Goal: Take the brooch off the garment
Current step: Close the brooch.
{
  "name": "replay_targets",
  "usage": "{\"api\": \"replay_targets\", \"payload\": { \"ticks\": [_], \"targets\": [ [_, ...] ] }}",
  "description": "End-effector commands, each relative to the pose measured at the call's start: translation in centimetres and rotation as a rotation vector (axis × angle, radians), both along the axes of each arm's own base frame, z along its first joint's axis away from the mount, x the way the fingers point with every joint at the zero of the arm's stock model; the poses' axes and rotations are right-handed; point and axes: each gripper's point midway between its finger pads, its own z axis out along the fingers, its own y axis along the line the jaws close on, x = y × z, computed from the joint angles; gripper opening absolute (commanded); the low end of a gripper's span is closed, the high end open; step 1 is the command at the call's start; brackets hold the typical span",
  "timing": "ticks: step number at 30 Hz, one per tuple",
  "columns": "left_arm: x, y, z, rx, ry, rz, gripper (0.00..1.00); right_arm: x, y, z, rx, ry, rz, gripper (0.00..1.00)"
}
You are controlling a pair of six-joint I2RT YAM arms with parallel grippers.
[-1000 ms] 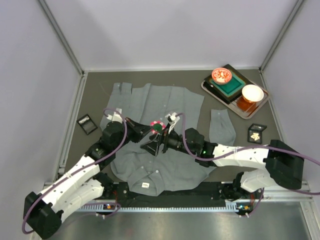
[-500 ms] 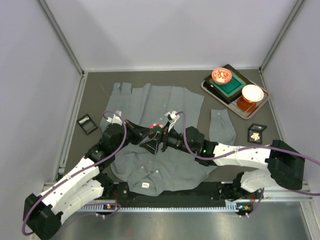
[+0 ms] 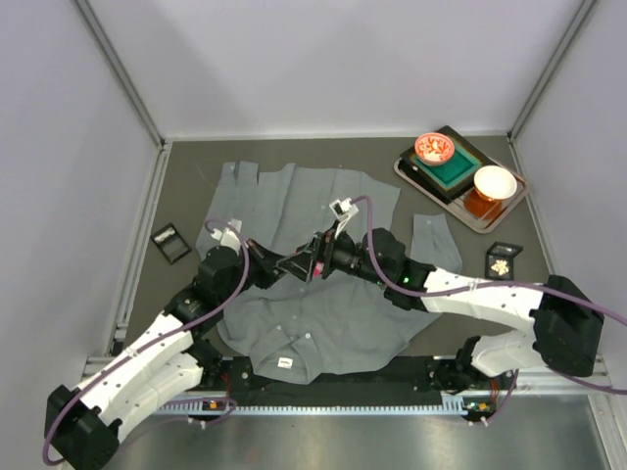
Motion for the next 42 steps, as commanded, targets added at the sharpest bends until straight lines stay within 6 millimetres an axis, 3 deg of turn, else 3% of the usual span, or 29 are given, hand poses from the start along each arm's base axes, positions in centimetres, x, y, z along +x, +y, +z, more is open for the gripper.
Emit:
{"api": "replay_targets", "payload": {
  "ticks": [1,4,5,7,8,9,10,11,12,13,14,15,17,21,23,26,27,33,35,36,37,39,40,42],
  "targets": [
    [-0.6,-0.4,0.1,-0.017,-0.03,-0.045,0.0,1.7,0.3,2.0,-0.009,-0.032,0.003,0.86],
    [-0.9,-0.2,0.3,-0.019,-0.045,-0.047,0.0,3.4,-0.5,2.4,-0.049,-0.057,-0.039,0.86],
    [-1.0,-0.3,0.8,-0.034,-0.066,-0.056,0.0,3.6,-1.0,1.2,-0.112,-0.034,-0.044,0.86],
    [-1.2,-0.4,0.5,-0.055,-0.078,-0.064,0.0,4.3,-2.1,1.8,-0.183,-0.061,-0.088,0.86],
    [-1.2,-0.6,1.5,-0.092,-0.117,-0.072,0.0,4.6,-3.7,-0.2,-0.291,-0.036,-0.136,0.86],
    [-1.4,-0.8,1.9,-0.119,-0.138,-0.082,0.0,4.4,-4.4,-0.8,-0.31,-0.027,-0.142,0.86],
    [-1.6,-0.9,1.4,-0.138,-0.131,-0.089,0.0,4.1,-5.3,-1.8,-0.334,0.003,-0.147,0.86],
    [-1.8,-1.1,2.2,-0.171,-0.162,-0.103,0.0,4.0,-6.5,-1.1,-0.275,0.065,-0.168,0.86],
    [-1.8,-1.1,2.1,-0.178,-0.161,-0.107,0.0,3.4,-7.1,-2.6,-0.241,0.111,-0.154,0.86],
    [-1.8,-1.1,2.4,-0.184,-0.173,-0.108,0.0,3.0,-7.6,-2.6,-0.19,0.145,-0.147,0.86],
    [-1.9,-1.2,2.6,-0.19,-0.185,-0.113,0.0,2.4,-8.2,-1.3,-0.102,0.182,-0.143,0.86],
    [-2.1,-1.2,3.0,-0.204,-0.21,-0.125,0.0,1.9,-8.7,-1.9,-0.067,0.182,-0.145,0.85],
    [-2.3,-1.2,3.7,-0.222,-0.244,-0.134,0.0,1.1,-9.2,-0.9,0.009,0.164,-0.128,0.83],
    [-2.7,-1.1,4.1,-0.246,-0.283,-0.144,0.0,-0.1,-9.3,-2.5,0.024,0.169,-0.082,0.78],
    [-2.9,-1.1,4.1,-0.245,-0.284,-0.149,0.0,-0.3,-9.0,-1.6,0.072,0.141,-0.057,0.74],
    [-3.2,-1.1,4.2,-0.277,-0.281,-0.157,0.0,-0.3,-7.8,-2.1,0.088,0.145,-0.008,0.58],
    [-3.3,-1.2,4.2,-0.278,-0.281,-0.159,0.0,-0.6,-7.4,-1.0,0.127,0.119,0.024,0.56],
    [-2.6,-0.8,3.6,-0.191,-0.185,-0.119,0.0,-0.3,-6.3,-1.5,0.156,0.167,0.046,0.43],
    [-2.5,-0.8,3.5,-0.183,-0.16,-0.114,0.0,-0.5,-5.8,-1.7,0.178,0.209,0.067,0.36],
    [-2.5,-0.8,3.3,-0.174,-0.142,-0.113,0.0,-0.5,-5.7,-1.0,0.21,0.203,0.08,0.29],
    [-2.5,-0.7,3.2,-0.167,-0.135,-0.107,0.0,-0.6,-5.5,-1.1,0.213,0.216,0.088,0.15],
    [-2.4,-0.5,3.2,-0.157,-0.138,-0.097,0.0,-0.5,-5.5,-1.5,0.216,0.254,0.077,0.04],
    [-2.5,-0.4,3.1,-0.153,-0.138,-0.094,0.04,-0.6,-5.5,-1.3,0.224,0.255,0.08,0.0],
    [-2.5,-0.2,3.3,-0.154,-0.13,-0.083,0.22,-0.2,-5.8,-1.7,0.221,0.272,0.049,0.0]
  ]
}}
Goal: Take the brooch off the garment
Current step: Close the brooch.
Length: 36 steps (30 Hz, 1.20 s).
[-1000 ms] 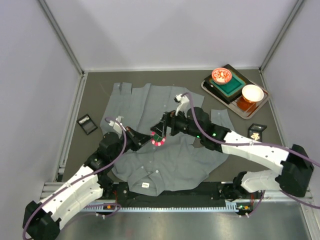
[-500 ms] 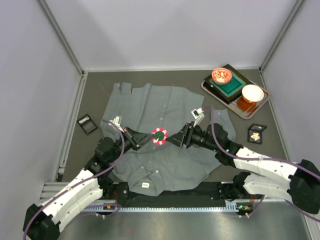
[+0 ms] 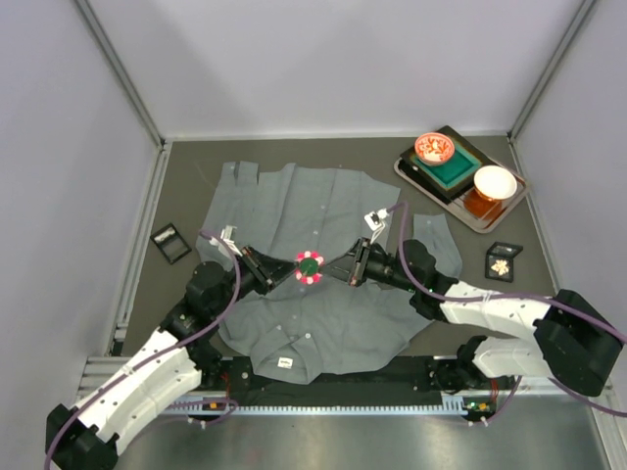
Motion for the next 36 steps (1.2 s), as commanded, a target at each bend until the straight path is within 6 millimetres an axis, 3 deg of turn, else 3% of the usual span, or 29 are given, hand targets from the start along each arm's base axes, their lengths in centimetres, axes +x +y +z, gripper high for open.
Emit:
{"api": "replay_targets", "payload": {
  "ticks": [1,3,4,5,6,8,12,15,19,25,36],
  "targets": [
    [-0.2,0.8,0.0,0.033,0.051,0.034,0.38,-0.2,0.0,3.1,0.12,-0.028,-0.002,0.0],
    [-0.5,1.6,-0.4,0.067,0.147,0.074,0.5,0.1,-0.4,3.1,0.115,-0.041,-0.034,0.0],
    [-1.1,2.8,-3.4,0.16,0.283,0.123,0.51,0.3,-0.5,2.5,0.077,-0.051,-0.044,0.0],
    [-1.5,3.6,-4.6,0.205,0.362,0.151,0.51,0.6,-0.5,2.4,0.059,-0.063,-0.054,0.0],
    [-1.7,3.8,-3.9,0.201,0.414,0.176,0.49,0.8,-0.4,2.9,0.052,-0.081,-0.06,0.0],
    [-2.4,3.9,-4.8,0.254,0.528,0.174,0.37,1.2,-0.4,2.9,0.036,-0.11,-0.07,0.0],
    [-2.0,2.0,-3.4,0.249,0.489,0.075,0.14,1.9,0.2,2.6,0.031,-0.114,-0.087,0.0],
    [-1.6,1.7,-3.3,0.265,0.453,0.051,0.08,2.2,0.6,2.9,0.016,-0.127,-0.091,0.0],
    [-1.7,1.6,-3.9,0.268,0.476,0.049,0.09,2.9,0.9,3.2,-0.062,-0.19,-0.124,0.0],
    [-1.4,1.3,-4.0,0.283,0.508,0.051,0.1,2.3,2.9,3.1,-0.127,-0.235,-0.106,0.0],
    [-0.7,2.1,-3.2,0.297,0.48,0.103,0.1,-1.1,5.1,1.3,-0.198,-0.254,-0.009,0.0]
  ]
}}
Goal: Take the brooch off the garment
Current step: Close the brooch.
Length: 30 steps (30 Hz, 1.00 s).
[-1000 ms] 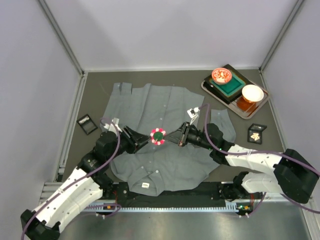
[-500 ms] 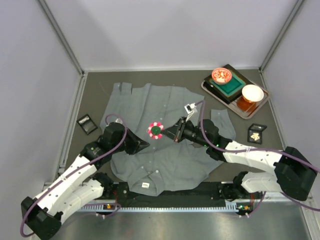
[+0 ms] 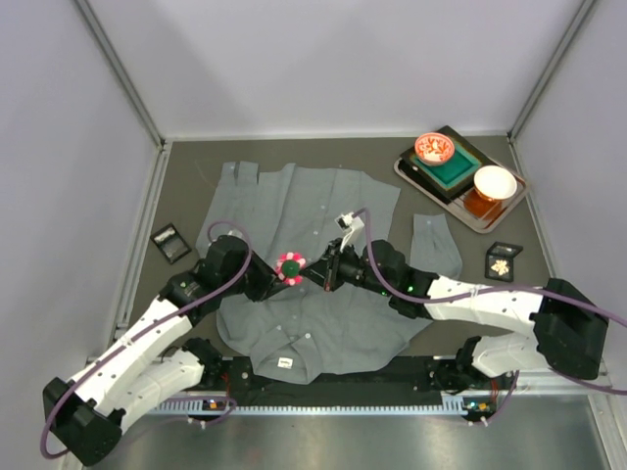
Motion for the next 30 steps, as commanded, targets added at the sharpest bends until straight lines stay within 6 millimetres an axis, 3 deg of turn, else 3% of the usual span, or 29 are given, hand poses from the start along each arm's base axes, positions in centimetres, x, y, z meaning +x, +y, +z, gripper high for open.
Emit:
{"api": "replay_targets", "payload": {
  "ticks": [1,8,10,17,22,26,27,28,30],
  "targets": [
    [0.7,0.3,1.8,-0.003,-0.06,0.02,0.1,-1.5,1.4,1.3,0.028,-0.026,0.057,0.0],
    [0.4,0.0,1.6,0.022,-0.047,-0.02,0.1,-2.3,2.4,1.3,-0.004,-0.082,0.099,0.0],
    [0.0,0.7,0.6,0.078,-0.001,-0.018,0.1,-2.7,2.7,1.0,-0.024,-0.101,0.133,0.0],
    [0.1,2.0,1.3,0.168,-0.047,-0.034,0.11,-3.5,2.7,0.1,-0.075,-0.134,0.187,0.0],
    [-0.3,1.3,0.8,0.161,-0.036,-0.093,0.13,-3.9,2.9,-0.5,-0.091,-0.14,0.227,0.0],
    [-1.5,0.8,0.4,0.151,-0.015,-0.177,0.29,-2.0,1.9,0.2,-0.079,-0.105,0.158,0.0],
    [-2.0,0.9,0.5,0.15,-0.021,-0.193,0.37,-1.8,1.6,0.5,-0.065,-0.086,0.161,0.0],
    [-2.2,1.2,0.3,0.156,-0.023,-0.196,0.41,-0.5,0.7,0.5,-0.063,-0.076,0.134,0.0],
    [-2.7,1.7,0.7,0.154,-0.071,-0.197,0.48,-0.5,-0.1,0.8,-0.06,-0.05,0.171,0.0]
  ]
}}
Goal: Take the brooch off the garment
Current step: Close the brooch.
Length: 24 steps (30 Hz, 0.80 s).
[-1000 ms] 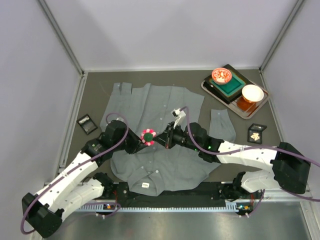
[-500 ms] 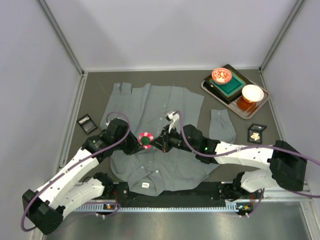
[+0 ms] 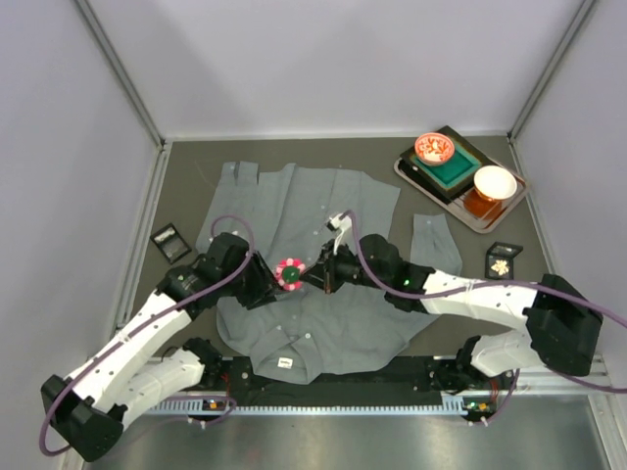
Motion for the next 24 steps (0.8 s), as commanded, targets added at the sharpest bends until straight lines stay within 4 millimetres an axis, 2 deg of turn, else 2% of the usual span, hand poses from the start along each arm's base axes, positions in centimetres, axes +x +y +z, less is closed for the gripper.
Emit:
{"api": "replay_targets", "payload": {
  "ticks": [1,4,5,6,8,10,13,14,15,16,20,21,24],
  "targets": [
    [-0.7,-0.2,1.9,-0.071,-0.115,-0.062,0.53,1.8,-1.7,3.0,0.056,0.035,0.032,0.0],
    [-0.9,-0.1,3.1,-0.125,-0.227,-0.091,0.58,1.5,-2.8,3.9,0.1,0.076,0.125,0.0],
    [-1.1,-0.2,3.9,-0.14,-0.296,-0.13,0.59,2.4,-3.6,4.1,0.112,0.092,0.129,0.0],
    [-1.3,-0.5,4.2,-0.159,-0.327,-0.164,0.6,1.2,-3.8,4.3,0.119,0.116,0.216,0.0],
    [-0.9,-1.7,5.5,-0.225,-0.426,-0.226,0.65,1.1,-4.5,4.3,0.087,0.151,0.254,0.0],
    [-0.7,-3.3,6.6,-0.311,-0.473,-0.282,0.67,0.1,-4.7,4.7,0.092,0.163,0.314,0.0],
    [0.3,-4.0,7.2,-0.319,-0.48,-0.282,0.68,-0.8,-5.0,5.3,0.112,0.202,0.338,0.0],
    [0.5,-3.8,6.8,-0.287,-0.461,-0.278,0.68,-1.0,-5.0,5.5,0.12,0.208,0.347,0.0],
    [0.8,-3.6,7.8,-0.275,-0.478,-0.267,0.67,-1.1,-5.0,5.5,0.126,0.236,0.346,0.0],
    [1.4,-3.0,7.7,-0.227,-0.497,-0.248,0.67,-1.4,-5.1,5.4,0.129,0.252,0.352,0.0],
    [1.4,-1.9,9.6,-0.196,-0.562,-0.219,0.67,-2.2,-5.2,5.1,0.153,0.295,0.402,0.0],
    [1.3,-2.1,9.8,-0.214,-0.572,-0.229,0.7,-2.7,-5.2,5.3,0.163,0.313,0.425,0.0],
    [0.4,-3.8,10.3,-0.306,-0.532,-0.295,0.72,-3.2,-5.2,5.3,0.181,0.329,0.462,0.0]
  ]
}}
